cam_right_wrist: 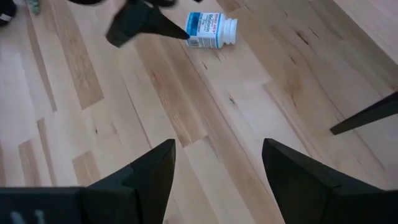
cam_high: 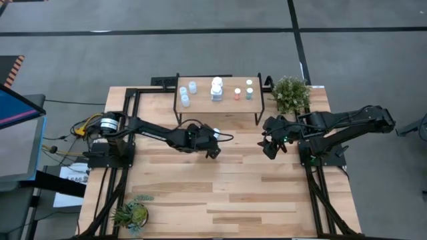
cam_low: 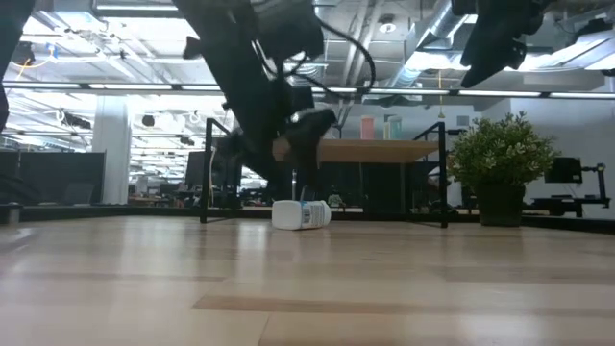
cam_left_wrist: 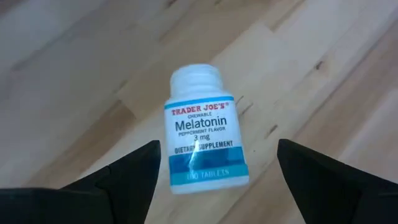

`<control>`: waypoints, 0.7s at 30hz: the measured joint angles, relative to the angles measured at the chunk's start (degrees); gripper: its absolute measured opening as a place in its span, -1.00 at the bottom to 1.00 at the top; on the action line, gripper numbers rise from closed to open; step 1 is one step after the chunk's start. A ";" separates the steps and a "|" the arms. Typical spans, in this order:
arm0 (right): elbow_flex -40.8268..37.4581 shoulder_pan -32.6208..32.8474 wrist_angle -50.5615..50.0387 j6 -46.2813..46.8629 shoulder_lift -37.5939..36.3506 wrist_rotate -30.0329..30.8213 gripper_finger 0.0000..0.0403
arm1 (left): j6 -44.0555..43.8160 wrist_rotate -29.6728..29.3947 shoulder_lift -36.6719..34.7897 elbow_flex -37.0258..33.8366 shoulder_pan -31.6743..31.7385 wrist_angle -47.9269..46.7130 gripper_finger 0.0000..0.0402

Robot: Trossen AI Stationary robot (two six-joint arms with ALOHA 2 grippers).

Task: Pick and place medicine bottles onto shelf by color
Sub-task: Put the white medicine bottle on the shelf aligned with the other white medicine bottles

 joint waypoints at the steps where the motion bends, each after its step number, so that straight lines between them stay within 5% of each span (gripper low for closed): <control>1: 0.00 0.00 -0.08 -0.01 0.00 -0.04 0.31 | -0.21 0.11 0.69 0.00 0.06 0.28 0.54; 9: 0.00 0.00 -0.12 0.02 -0.01 -0.09 0.31 | -1.37 5.06 3.55 0.02 -0.36 -0.37 0.54; 21: 0.00 -0.02 -0.09 0.04 -0.02 -0.91 0.31 | -4.47 3.96 3.53 0.02 -0.81 0.30 0.54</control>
